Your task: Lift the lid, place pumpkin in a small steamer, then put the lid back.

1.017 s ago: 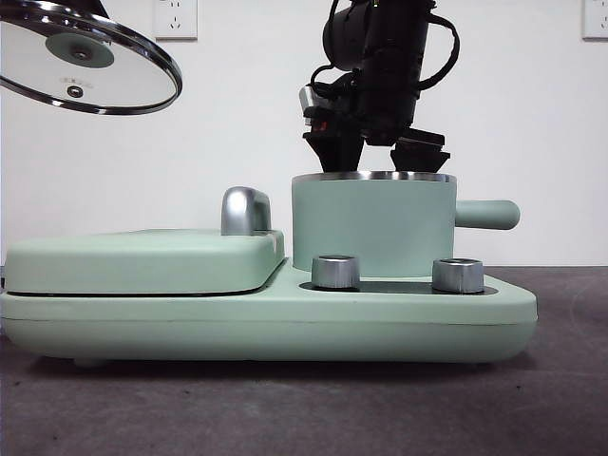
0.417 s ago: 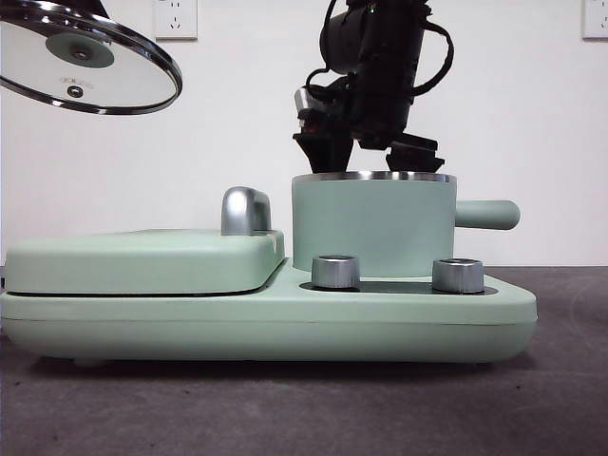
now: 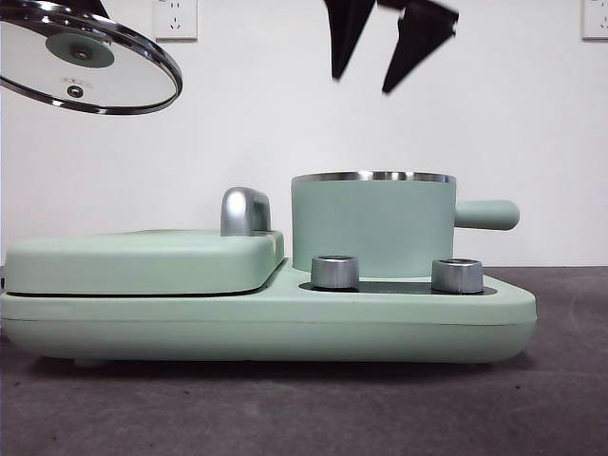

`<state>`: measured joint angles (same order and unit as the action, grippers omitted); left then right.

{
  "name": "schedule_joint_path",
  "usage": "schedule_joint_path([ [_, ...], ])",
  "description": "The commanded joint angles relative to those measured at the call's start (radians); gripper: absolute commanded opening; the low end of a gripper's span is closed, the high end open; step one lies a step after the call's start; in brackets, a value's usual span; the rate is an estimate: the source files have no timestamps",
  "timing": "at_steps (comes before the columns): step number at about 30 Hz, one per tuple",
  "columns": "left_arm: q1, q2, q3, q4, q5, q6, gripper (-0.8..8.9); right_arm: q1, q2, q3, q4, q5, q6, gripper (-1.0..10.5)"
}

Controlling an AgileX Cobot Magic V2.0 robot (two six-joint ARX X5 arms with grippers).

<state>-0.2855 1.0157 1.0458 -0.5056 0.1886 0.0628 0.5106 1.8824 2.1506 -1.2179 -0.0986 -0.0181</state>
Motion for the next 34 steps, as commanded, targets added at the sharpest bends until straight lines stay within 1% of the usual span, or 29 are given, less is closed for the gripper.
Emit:
schedule_joint_path([
  [1,-0.002,0.004,0.013,0.027,0.005,0.004,0.1,0.008,-0.055,-0.023,0.041,0.006,0.013,3.6],
  [5,-0.002,0.004,0.013,0.027,0.005,0.004,0.1,0.003,-0.152,-0.127,0.101,0.006,0.013,3.6],
  [10,-0.003,0.004,0.013,0.027,0.006,-0.004,0.1,0.003,-0.287,-0.311,0.223,0.002,0.013,3.6],
  [22,-0.008,0.004,0.013,0.028,0.006,0.0,0.1,0.004,-0.646,-0.824,0.515,-0.007,0.014,3.6],
  [26,-0.018,0.004,0.013,0.034,0.006,0.001,0.1,0.004,-0.784,-1.004,0.616,-0.007,0.045,3.6],
  [29,-0.032,0.008,0.013,0.051,0.008,0.001,0.1,0.004,-0.872,-1.112,0.646,-0.007,0.064,3.6],
  [34,-0.068,0.029,0.013,0.114,0.056,0.001,0.1,0.004,-0.991,-1.243,0.641,-0.006,0.075,3.6],
])
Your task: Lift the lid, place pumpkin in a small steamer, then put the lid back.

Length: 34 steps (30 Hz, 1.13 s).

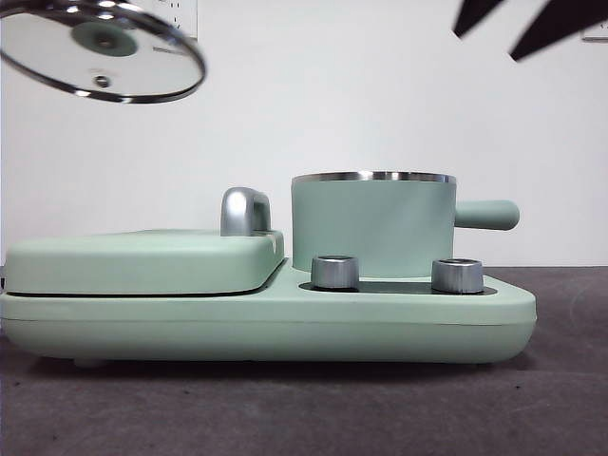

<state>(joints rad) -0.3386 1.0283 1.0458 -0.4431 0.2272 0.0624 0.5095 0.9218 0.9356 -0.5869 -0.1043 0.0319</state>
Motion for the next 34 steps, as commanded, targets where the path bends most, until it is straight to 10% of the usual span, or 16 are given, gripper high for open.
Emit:
schedule_joint_path([
  [1,-0.025,0.024,0.013,0.071,0.018,0.001,0.1,0.005,-0.054,-0.049,0.011,0.0,0.034,3.6],
  [34,-0.303,0.528,0.143,0.66,-0.002,0.007,0.1,0.006,-0.351,-0.177,-0.174,0.06,0.088,3.5],
])
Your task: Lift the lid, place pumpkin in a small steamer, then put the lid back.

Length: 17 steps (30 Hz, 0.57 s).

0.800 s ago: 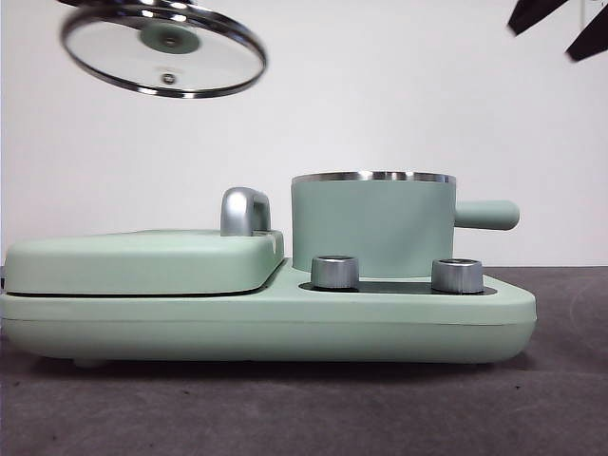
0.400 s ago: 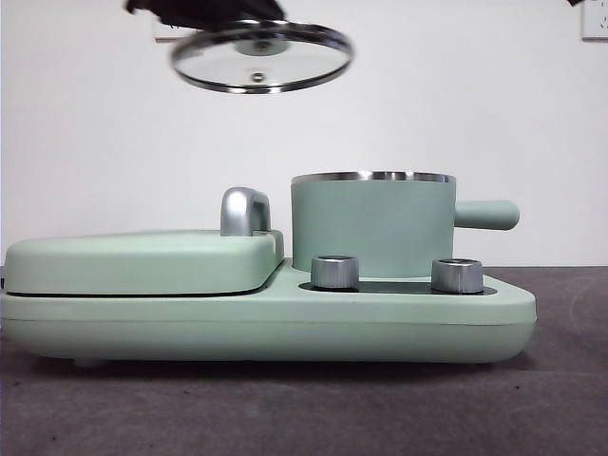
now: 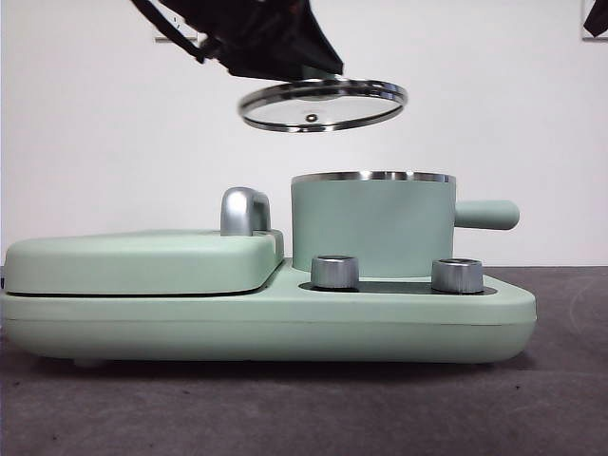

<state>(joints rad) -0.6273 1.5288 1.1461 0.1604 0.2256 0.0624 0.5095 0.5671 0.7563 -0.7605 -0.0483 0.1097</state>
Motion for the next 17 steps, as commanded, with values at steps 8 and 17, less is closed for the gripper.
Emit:
schedule_joint_path([
  [8,-0.023,0.116,0.042,0.172,0.0,0.034,0.1,0.006,0.004,0.002,-0.024,0.004,0.01,3.5],
  [17,-0.032,0.182,0.043,0.229,0.0,0.06,0.1,0.006,0.005,0.002,-0.05,0.024,0.007,3.5],
])
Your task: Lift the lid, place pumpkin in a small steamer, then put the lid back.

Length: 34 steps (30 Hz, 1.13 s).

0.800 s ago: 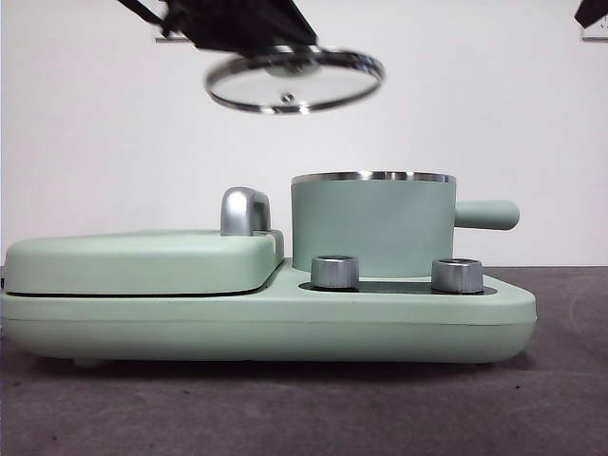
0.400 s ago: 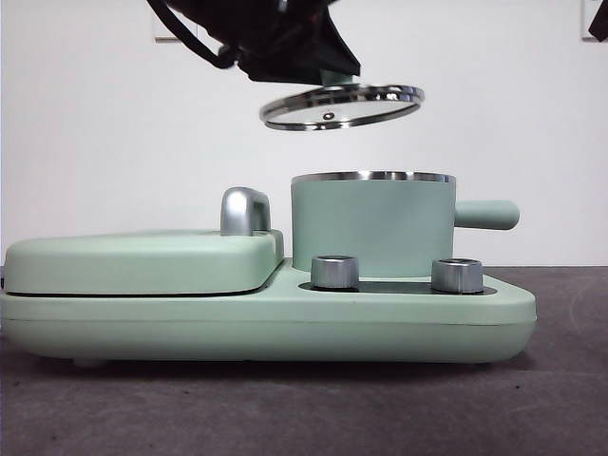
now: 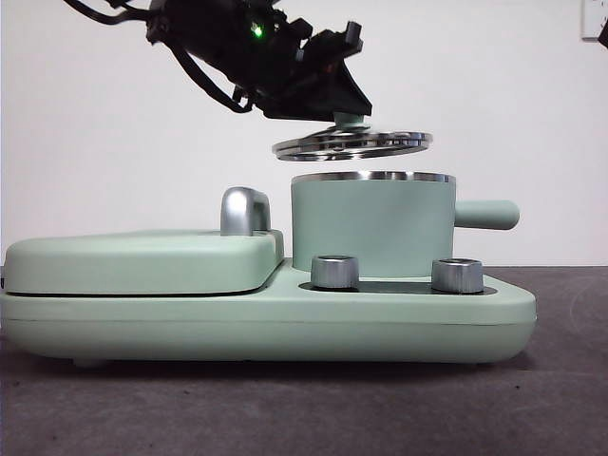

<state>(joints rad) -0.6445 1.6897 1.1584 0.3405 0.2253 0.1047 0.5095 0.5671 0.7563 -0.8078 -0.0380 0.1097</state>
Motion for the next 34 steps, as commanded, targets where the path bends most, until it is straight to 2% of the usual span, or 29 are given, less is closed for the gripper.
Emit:
schedule_joint_path([
  [1,-0.016,0.027,0.031,0.054,0.001,0.018,0.1,0.006,0.005,0.002,-0.006,0.016,0.006,3.5],
  [34,-0.039,0.076,0.032,0.08,0.016,0.044,0.1,0.006,0.006,0.002,-0.008,0.047,0.006,3.5],
])
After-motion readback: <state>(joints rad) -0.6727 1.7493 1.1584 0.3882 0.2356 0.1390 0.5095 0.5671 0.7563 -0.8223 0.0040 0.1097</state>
